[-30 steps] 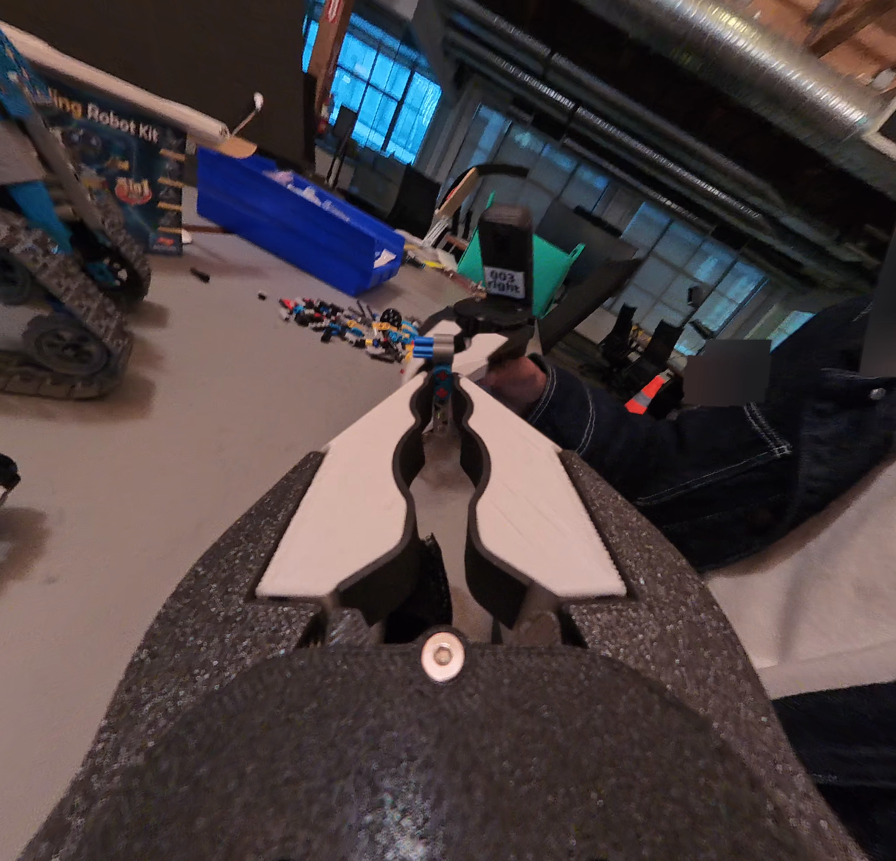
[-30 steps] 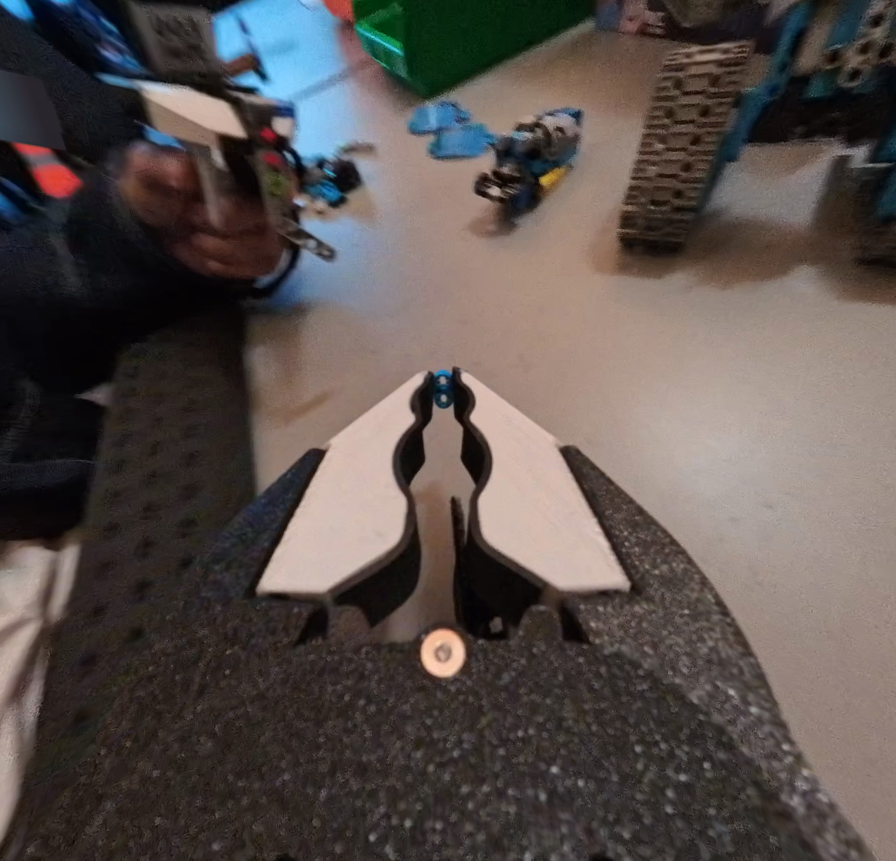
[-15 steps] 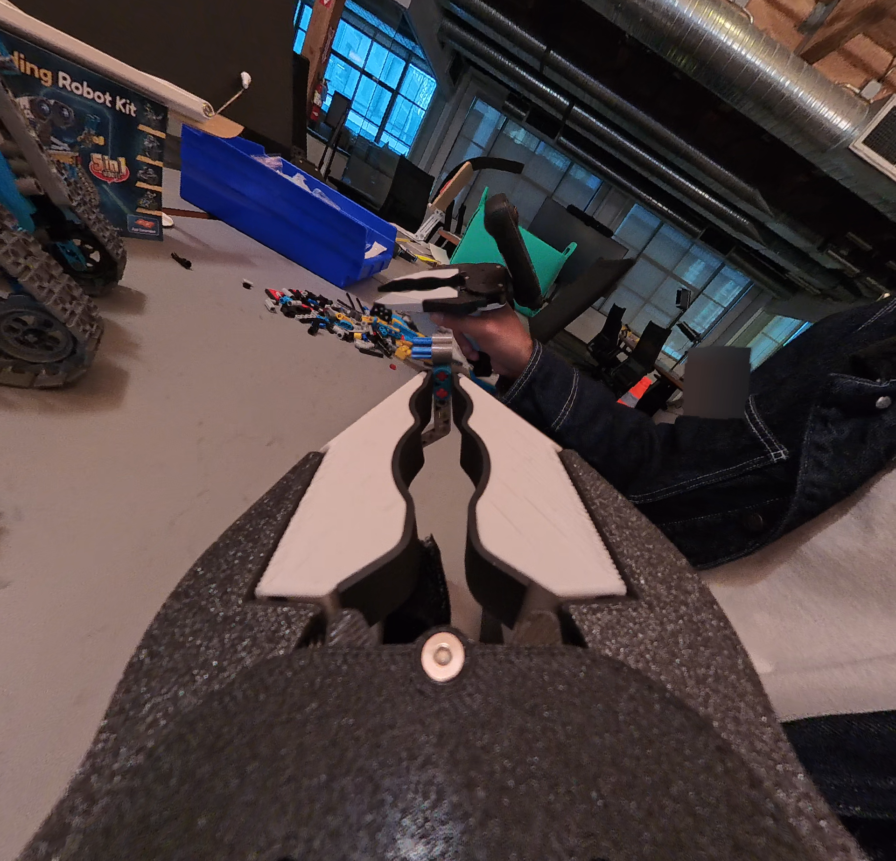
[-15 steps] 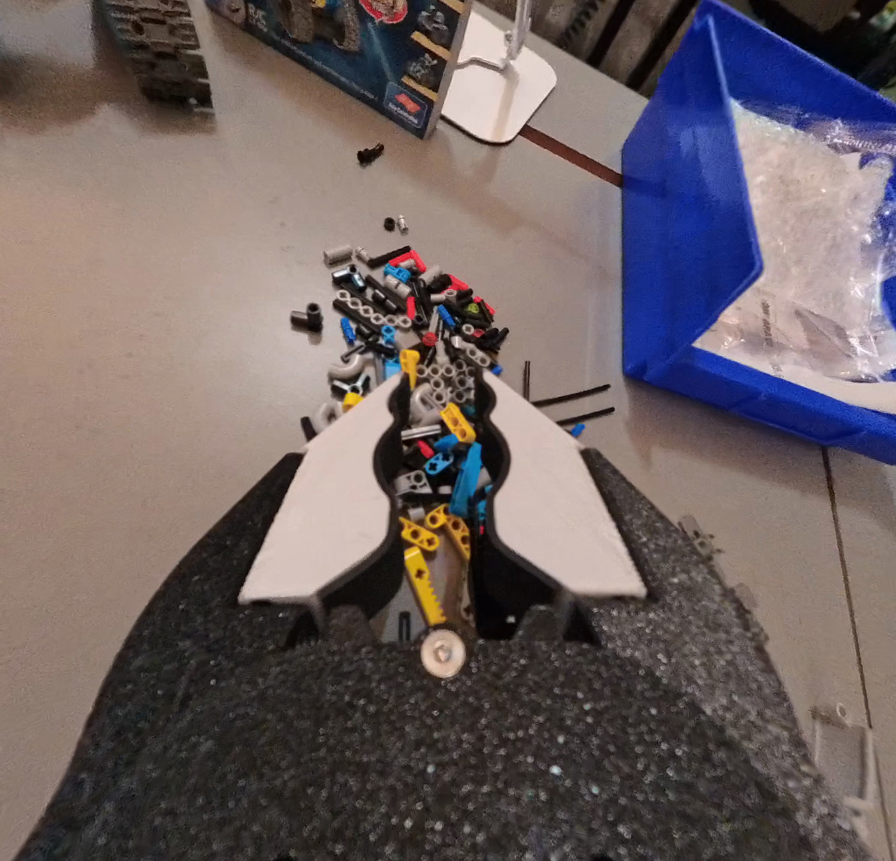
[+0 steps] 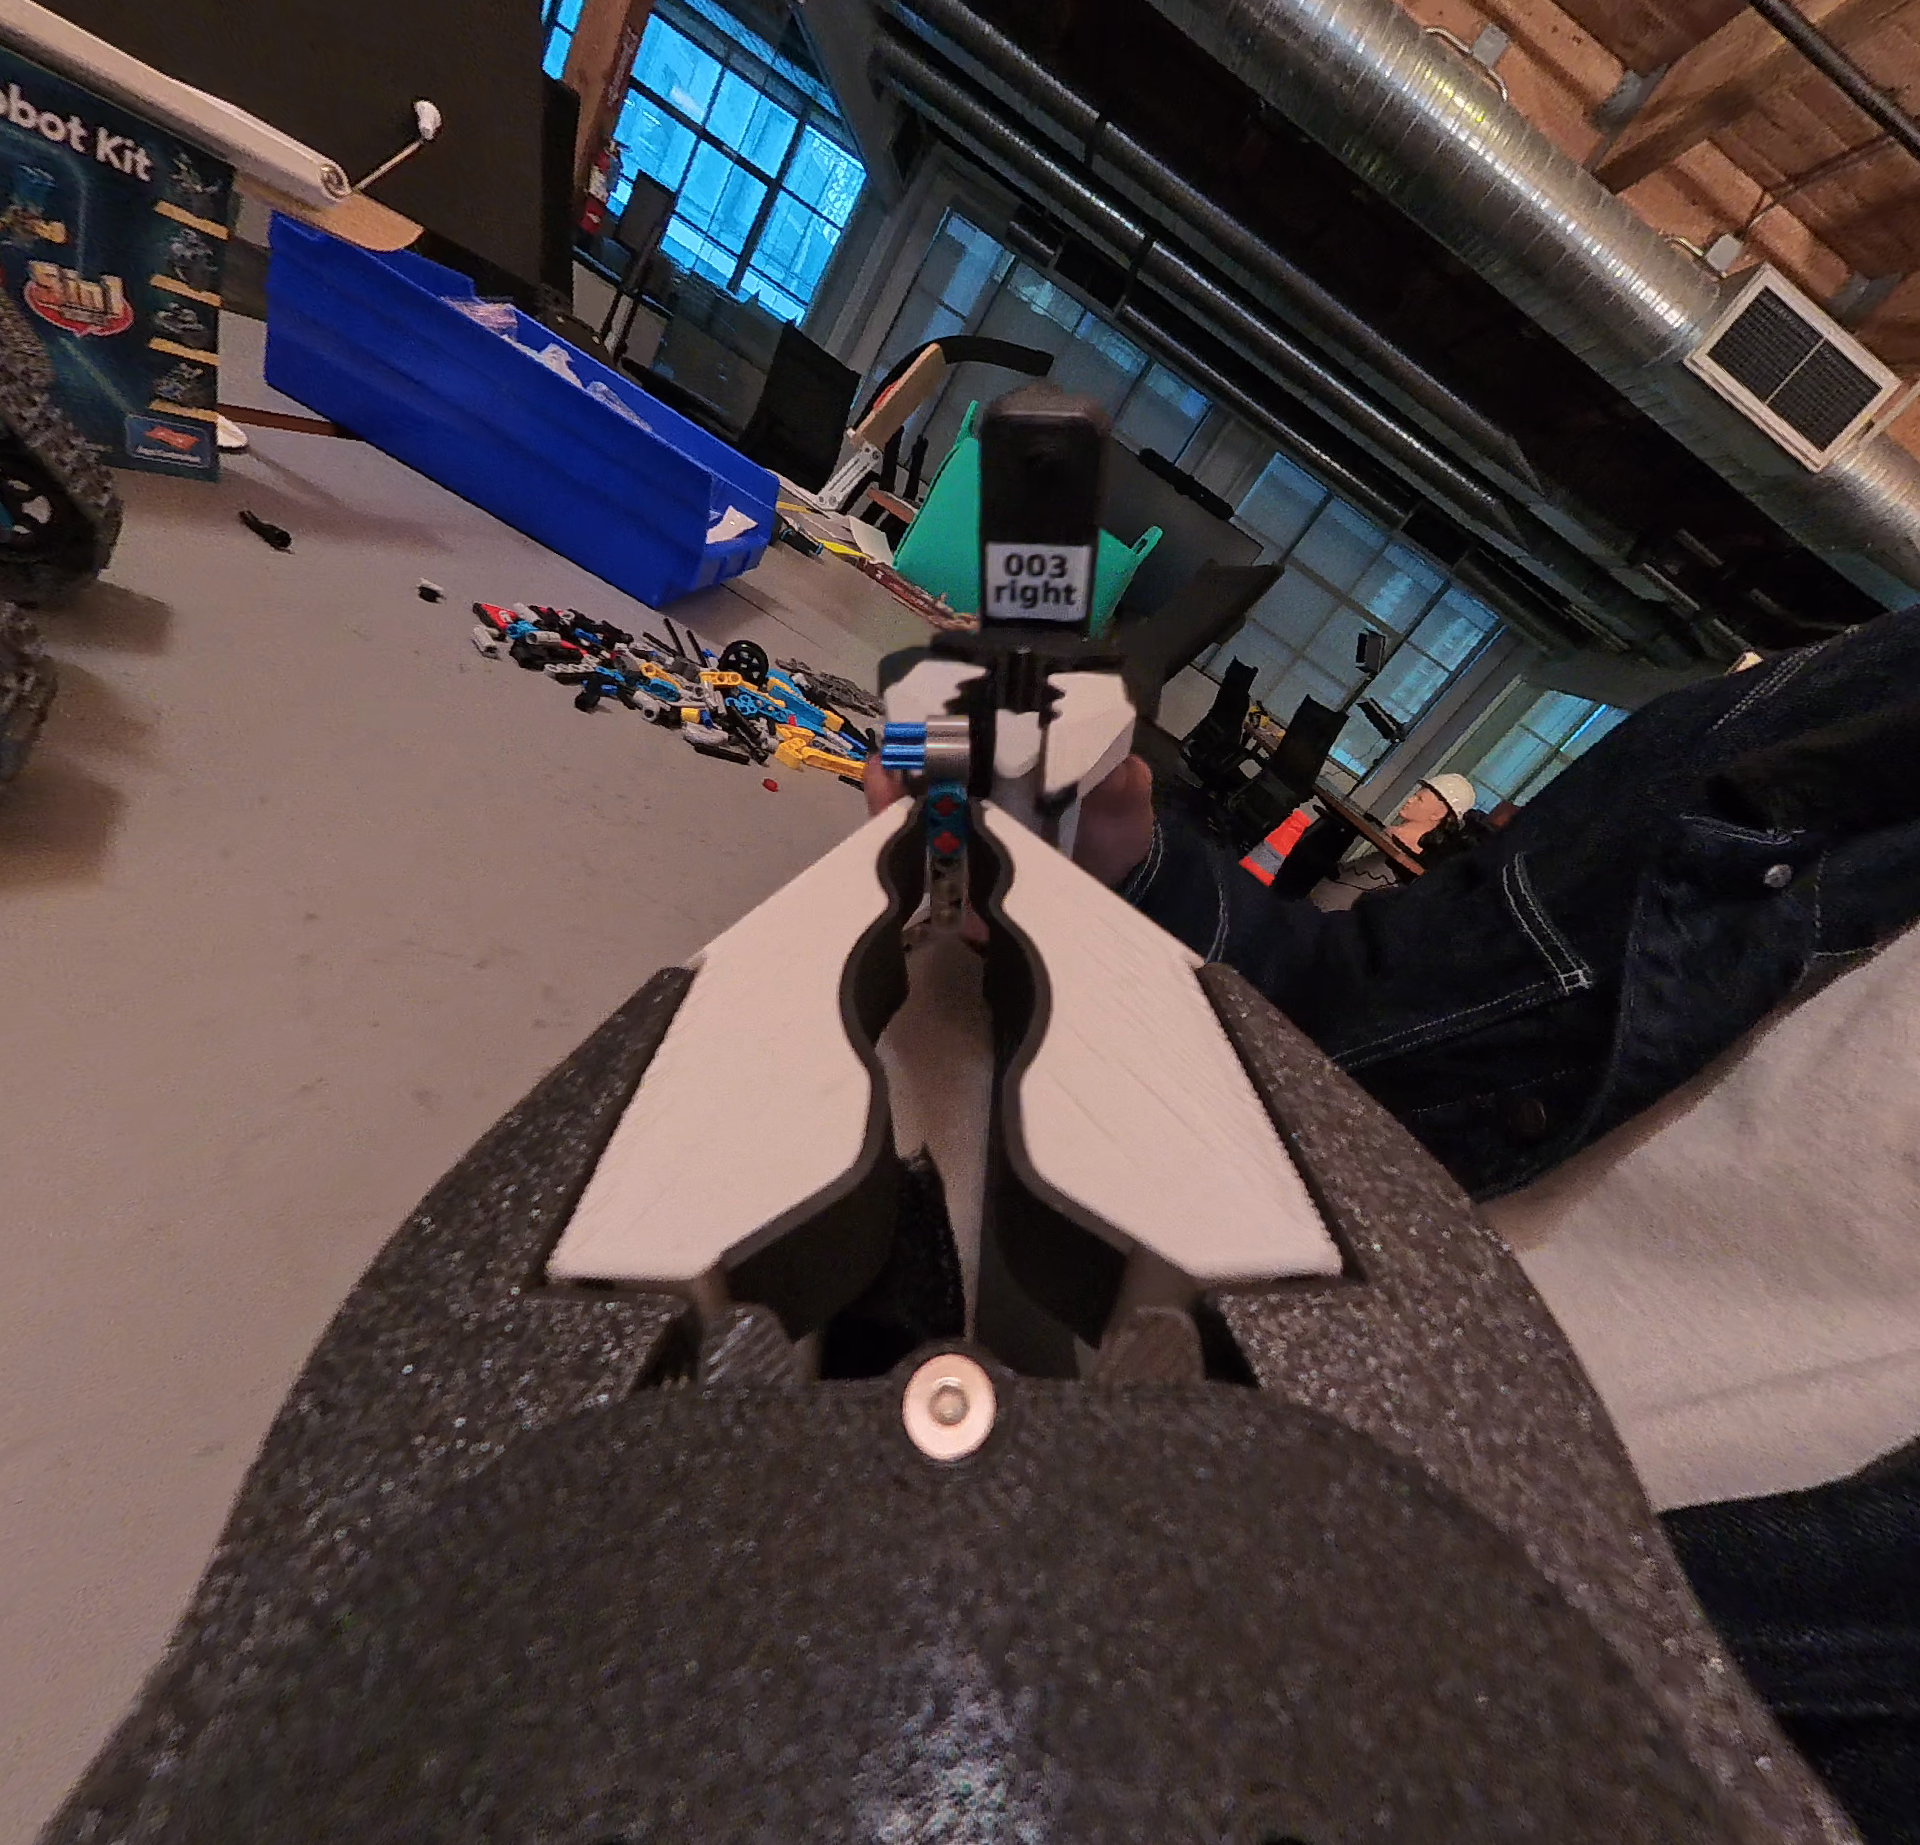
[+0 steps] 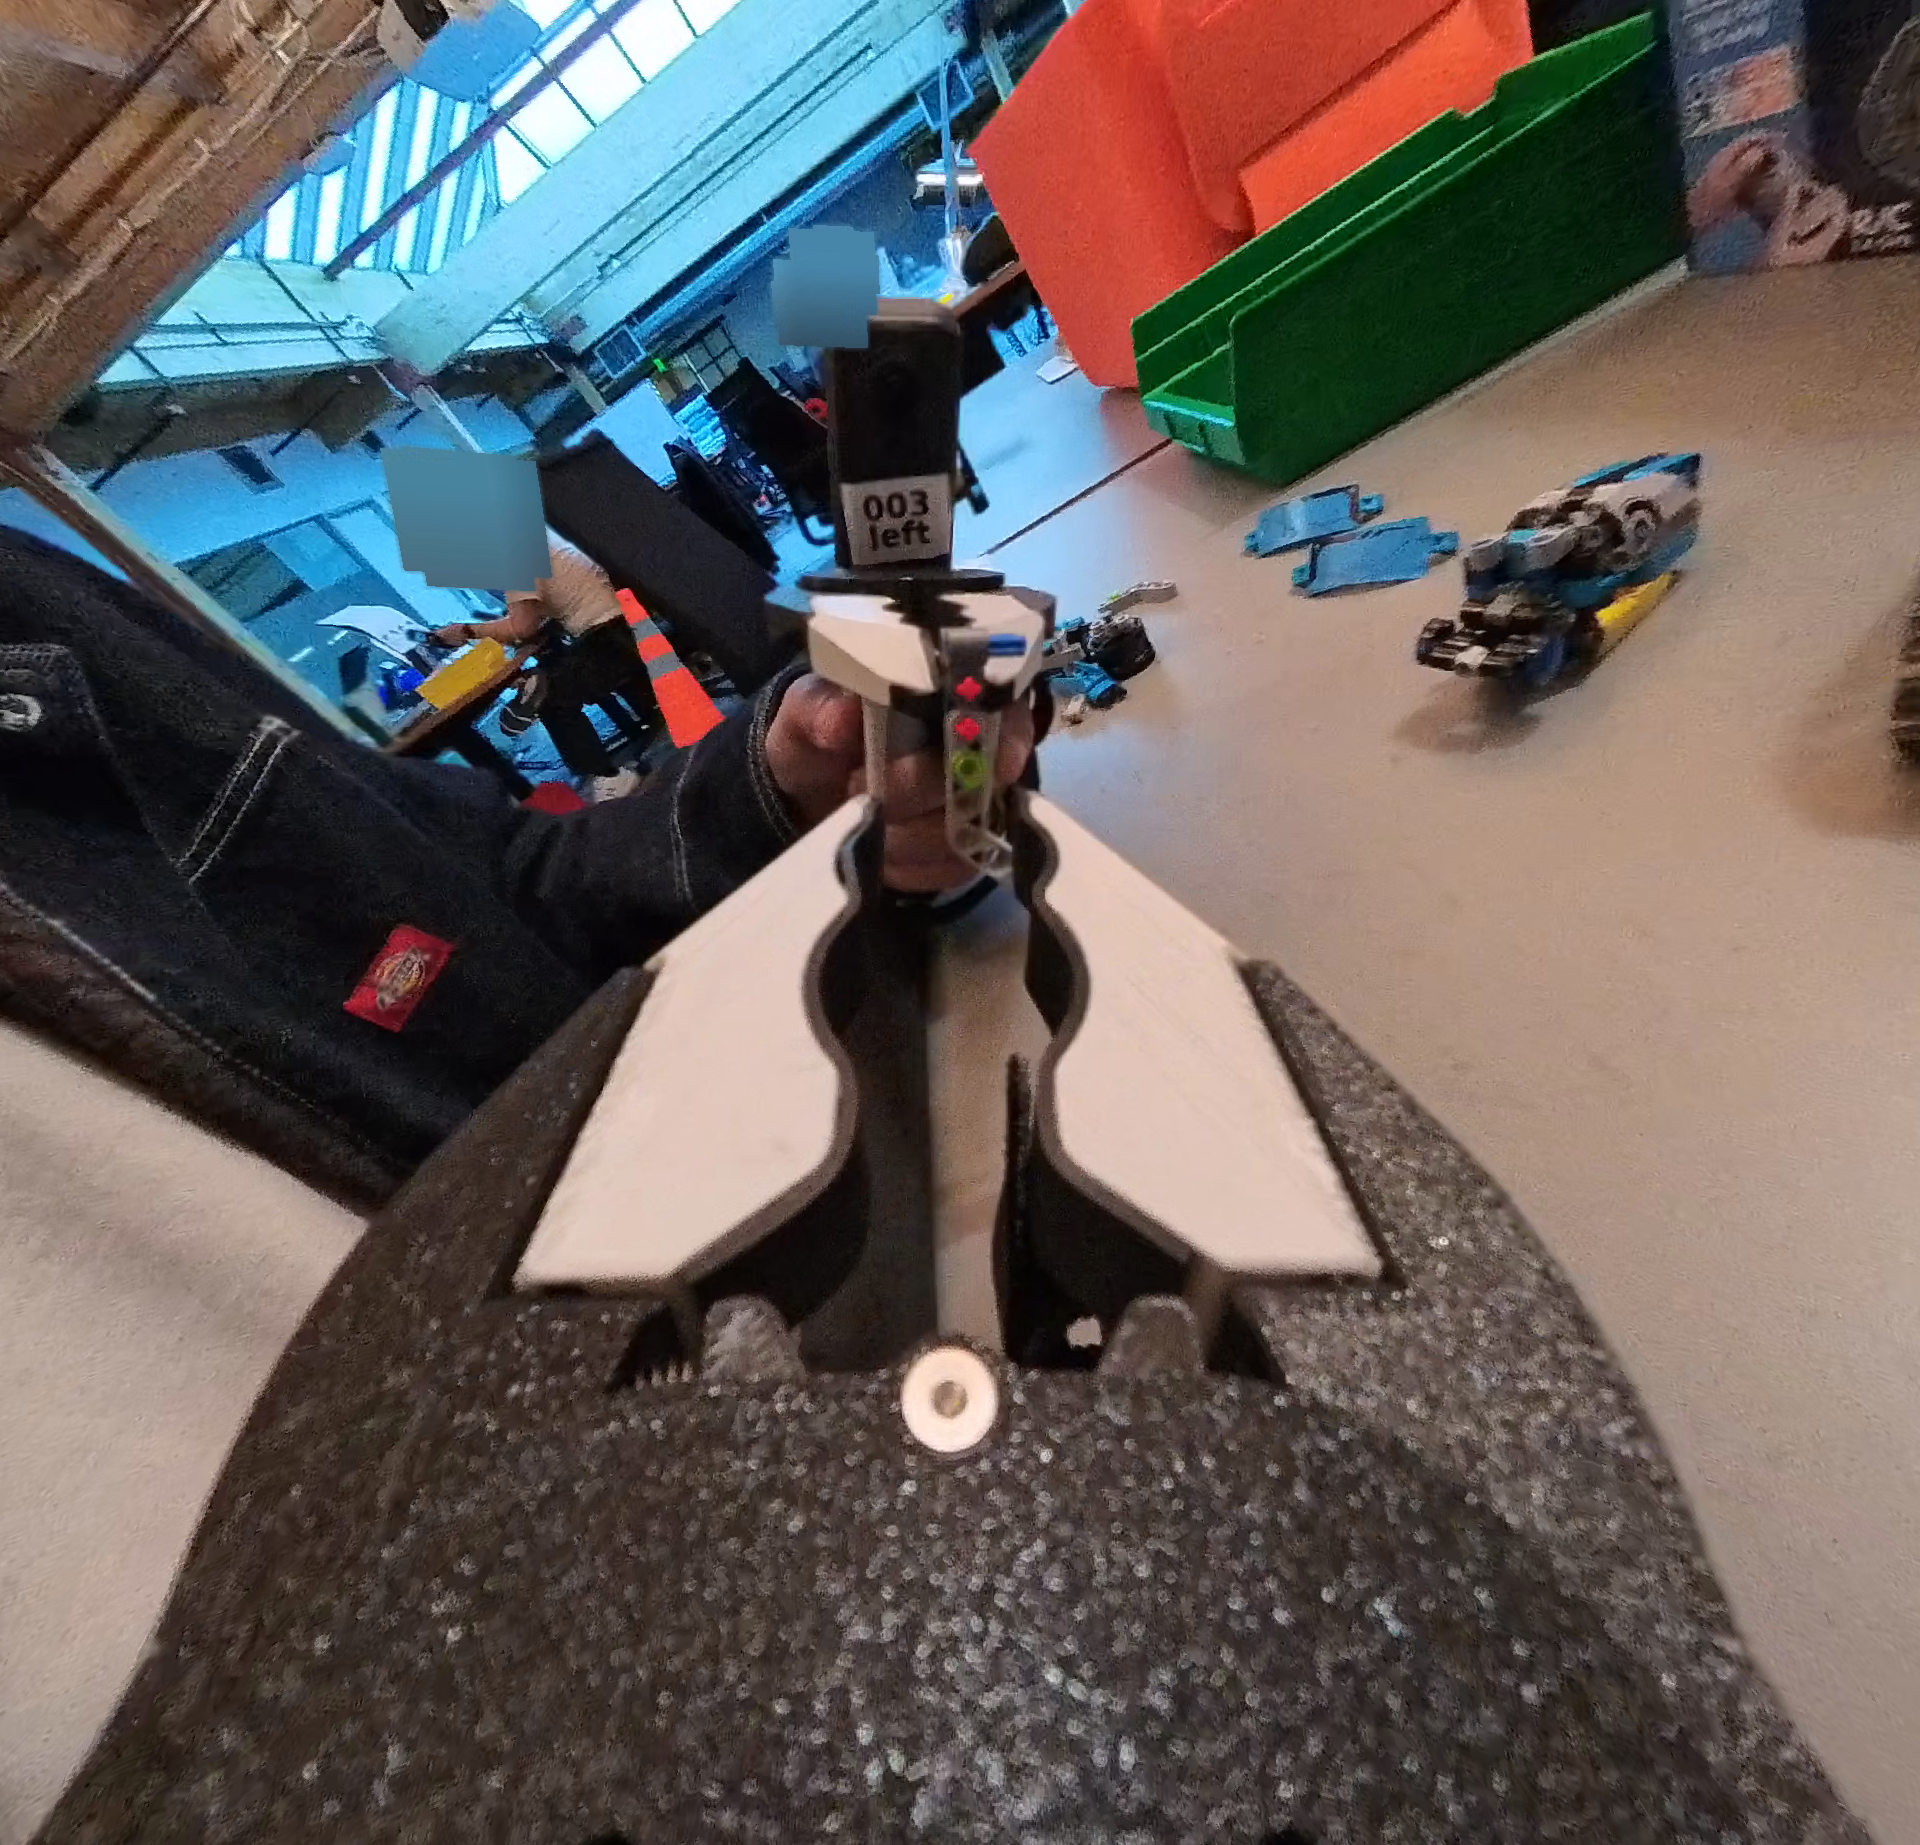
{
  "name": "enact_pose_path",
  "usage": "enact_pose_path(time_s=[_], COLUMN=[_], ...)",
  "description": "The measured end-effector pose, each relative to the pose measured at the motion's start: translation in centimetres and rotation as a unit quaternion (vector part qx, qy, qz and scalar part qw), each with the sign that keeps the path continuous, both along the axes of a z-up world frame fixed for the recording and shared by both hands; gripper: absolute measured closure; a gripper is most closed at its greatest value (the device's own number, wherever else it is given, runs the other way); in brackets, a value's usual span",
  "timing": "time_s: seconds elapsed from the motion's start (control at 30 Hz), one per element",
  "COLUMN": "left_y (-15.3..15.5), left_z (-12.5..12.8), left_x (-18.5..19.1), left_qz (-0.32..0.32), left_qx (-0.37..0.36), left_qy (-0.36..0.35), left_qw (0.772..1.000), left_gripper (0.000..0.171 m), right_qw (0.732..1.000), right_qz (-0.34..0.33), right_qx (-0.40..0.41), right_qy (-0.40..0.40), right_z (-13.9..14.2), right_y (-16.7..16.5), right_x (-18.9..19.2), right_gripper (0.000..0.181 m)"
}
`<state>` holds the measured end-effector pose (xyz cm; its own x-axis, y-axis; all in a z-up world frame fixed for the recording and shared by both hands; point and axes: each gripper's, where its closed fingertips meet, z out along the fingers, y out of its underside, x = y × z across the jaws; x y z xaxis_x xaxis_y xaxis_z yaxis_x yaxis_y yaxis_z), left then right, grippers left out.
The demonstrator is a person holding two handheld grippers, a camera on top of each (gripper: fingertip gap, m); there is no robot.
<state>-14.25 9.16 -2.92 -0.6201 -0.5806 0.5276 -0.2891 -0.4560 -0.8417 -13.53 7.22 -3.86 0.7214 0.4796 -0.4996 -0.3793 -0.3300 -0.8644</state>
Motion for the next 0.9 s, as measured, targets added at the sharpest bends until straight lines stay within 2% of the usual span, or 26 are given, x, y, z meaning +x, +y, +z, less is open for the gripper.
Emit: enact_pose_path(time_s=[0.17,0.2,0.5,0.67,0.73,0.77,0.8,0.9], left_y=[-1.5,-1.7,-2.5,-2.0,1.8,4.1,5.1,3.3], left_z=[0.1,0.1,-0.6,-0.9,-0.8,-0.4,0.1,-0.5], left_x=[-0.4,-0.5,-0.7,-0.6,-0.6,-1.0,-1.5,-1.0], left_qz=[-0.036,-0.039,-0.058,-0.035,0.026,0.053,0.062,0.031], left_qx=[0.003,0.004,0.026,0.074,0.056,0.042,0.043,0.053], left_qy=[-0.003,-0.003,0.006,-0.002,0.003,-0.001,-0.015,-0.006], left_qw=[0.999,0.999,0.998,0.997,0.998,0.998,0.997,0.998], left_gripper=[0.166,0.165,0.166,0.168,0.167,0.167,0.167,0.167], right_qw=[1.000,0.999,0.999,0.999,0.989,0.983,0.986,0.993], right_qz=[0.010,0.029,0.039,0.032,-0.020,-0.059,-0.074,-0.059], right_qx=[-0.010,-0.009,-0.005,-0.003,0.062,0.076,0.068,0.041], right_qy=[0.000,0.012,0.009,0.024,0.136,0.155,0.134,0.096], right_z=[-0.6,-0.5,-0.5,-0.5,2.7,3.0,2.6,1.4], right_y=[0.6,0.3,0.2,0.2,-1.8,-3.0,-3.6,-2.8], right_x=[-1.1,-1.5,-2.0,-1.5,3.7,6.8,8.0,6.7], right_gripper=[0.164,0.175,0.176,0.176,0.178,0.179,0.177,0.176])
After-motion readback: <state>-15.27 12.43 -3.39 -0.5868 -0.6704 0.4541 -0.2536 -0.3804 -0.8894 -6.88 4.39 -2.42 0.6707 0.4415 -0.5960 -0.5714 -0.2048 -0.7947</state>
